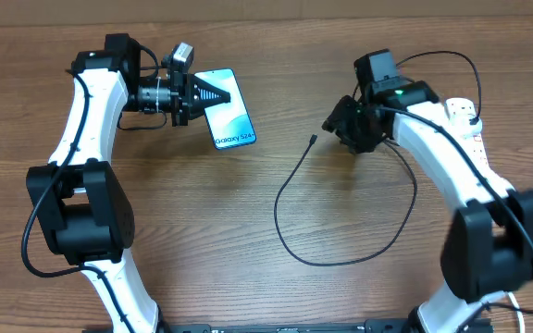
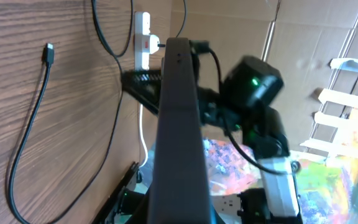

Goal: Plug charger to phone and switch on socket

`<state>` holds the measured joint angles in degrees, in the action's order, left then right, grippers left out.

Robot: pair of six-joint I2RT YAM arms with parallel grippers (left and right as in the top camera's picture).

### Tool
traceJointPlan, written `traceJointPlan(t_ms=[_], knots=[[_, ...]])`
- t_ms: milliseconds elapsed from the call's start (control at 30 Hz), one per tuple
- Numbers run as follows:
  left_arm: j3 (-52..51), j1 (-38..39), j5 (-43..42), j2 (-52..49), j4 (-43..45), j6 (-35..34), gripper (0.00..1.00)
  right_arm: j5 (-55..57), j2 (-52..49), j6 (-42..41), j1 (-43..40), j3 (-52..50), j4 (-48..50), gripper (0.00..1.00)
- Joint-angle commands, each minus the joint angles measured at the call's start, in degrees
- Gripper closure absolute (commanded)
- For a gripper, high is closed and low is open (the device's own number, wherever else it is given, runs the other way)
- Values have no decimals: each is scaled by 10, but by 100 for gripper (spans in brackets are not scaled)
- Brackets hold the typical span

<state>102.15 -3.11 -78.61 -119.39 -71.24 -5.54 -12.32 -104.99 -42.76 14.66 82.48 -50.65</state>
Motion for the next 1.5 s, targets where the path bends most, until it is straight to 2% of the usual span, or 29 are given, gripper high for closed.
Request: traceJointPlan(t_ms=[0, 200, 500, 1033, 1267, 1467], knots=[[9, -2, -18, 7, -5, 15, 96, -11, -41, -53, 12, 12, 55, 61], [9, -2, -18, 7, -6, 15, 96, -7, -84, -57, 23, 12, 84, 66], [9, -2, -17, 7, -5, 15, 96, -7, -143, -57, 24, 12, 103, 66], [9, -2, -17, 7, -5, 15, 96, -2, -157, -76, 37, 3, 131, 67], [9, -2, -18, 7, -5, 15, 96, 9, -157, -83, 37, -14, 136, 72], [9, -2, -18, 7, -6, 15, 96, 13, -160, -85, 37, -15, 143, 73]])
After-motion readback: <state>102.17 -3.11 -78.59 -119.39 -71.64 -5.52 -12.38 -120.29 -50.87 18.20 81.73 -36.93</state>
